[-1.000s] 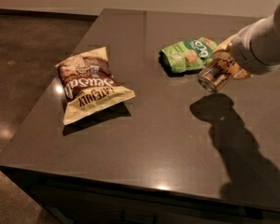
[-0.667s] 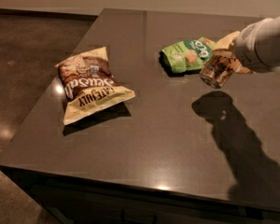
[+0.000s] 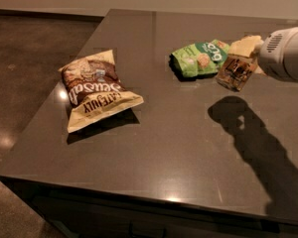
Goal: Place orange can upright
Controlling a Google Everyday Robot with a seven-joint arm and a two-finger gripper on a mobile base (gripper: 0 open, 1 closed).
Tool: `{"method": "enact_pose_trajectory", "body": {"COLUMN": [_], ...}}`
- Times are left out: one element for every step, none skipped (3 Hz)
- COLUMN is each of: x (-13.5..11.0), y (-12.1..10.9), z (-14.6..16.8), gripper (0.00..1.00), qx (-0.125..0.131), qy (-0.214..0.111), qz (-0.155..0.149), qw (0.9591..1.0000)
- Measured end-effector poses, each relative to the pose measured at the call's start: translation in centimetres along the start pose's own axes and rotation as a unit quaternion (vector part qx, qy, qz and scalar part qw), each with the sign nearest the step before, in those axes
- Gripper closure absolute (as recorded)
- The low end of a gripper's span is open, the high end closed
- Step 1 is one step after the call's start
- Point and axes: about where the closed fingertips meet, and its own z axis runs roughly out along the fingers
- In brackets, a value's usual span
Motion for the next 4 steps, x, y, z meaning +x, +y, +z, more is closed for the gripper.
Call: {"method": "enact_pose_trajectory", "body": {"x": [0.1,0.1,-0.2,-0.3], "y": [0.0,0.1,0.3,0.2], "z": [-0.4,-1.2,-1.6,-1.8], "gripper": [1.00,1.00,1.00,1.00], "qx": [0.043,0.079,0.091,0.094], "qy": [0.016,0.041,0.054,0.060], "qz": [-0.009,-0.051,-0.104,-0.139], "qw": [0.9989,0.9947,0.9889,0.9839]}}
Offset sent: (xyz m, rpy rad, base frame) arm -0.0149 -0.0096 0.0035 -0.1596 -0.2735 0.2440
